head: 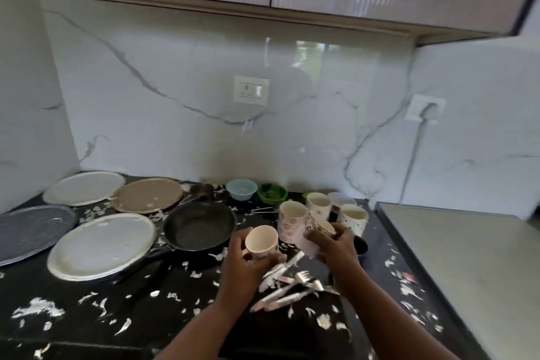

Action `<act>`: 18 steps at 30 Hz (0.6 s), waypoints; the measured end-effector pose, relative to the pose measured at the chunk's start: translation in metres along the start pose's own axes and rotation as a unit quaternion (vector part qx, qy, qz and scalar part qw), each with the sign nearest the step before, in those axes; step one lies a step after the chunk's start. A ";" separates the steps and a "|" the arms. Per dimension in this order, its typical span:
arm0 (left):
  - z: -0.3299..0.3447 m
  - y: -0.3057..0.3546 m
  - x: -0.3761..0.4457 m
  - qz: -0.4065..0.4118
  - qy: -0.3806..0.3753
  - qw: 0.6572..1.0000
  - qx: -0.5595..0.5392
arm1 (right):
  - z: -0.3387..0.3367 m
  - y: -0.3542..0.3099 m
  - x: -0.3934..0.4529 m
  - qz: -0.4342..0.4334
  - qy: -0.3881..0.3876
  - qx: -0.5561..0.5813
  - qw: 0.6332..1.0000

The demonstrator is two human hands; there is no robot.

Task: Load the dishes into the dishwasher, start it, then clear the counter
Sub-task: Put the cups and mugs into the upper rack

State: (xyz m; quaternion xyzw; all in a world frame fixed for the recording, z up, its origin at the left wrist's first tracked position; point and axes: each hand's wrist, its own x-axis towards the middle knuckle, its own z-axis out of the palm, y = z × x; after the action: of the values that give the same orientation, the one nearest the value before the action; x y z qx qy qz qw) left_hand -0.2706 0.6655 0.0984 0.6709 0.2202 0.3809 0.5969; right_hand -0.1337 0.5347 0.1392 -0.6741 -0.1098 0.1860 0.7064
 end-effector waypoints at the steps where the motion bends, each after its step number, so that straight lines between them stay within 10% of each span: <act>1: 0.008 0.001 -0.007 -0.006 -0.013 1.000 -0.022 | -0.014 -0.003 -0.011 0.022 -0.001 0.038 0.999; 18: 0.286 0.024 -0.212 -0.099 -0.291 0.950 -0.059 | -0.354 0.014 -0.203 0.079 0.100 0.388 0.913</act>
State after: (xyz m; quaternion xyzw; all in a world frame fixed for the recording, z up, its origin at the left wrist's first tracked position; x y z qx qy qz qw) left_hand -0.1828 0.3212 0.0697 0.6913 0.0799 0.1205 0.7080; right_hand -0.1757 0.1287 0.1213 -0.3689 0.0960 0.2006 0.9024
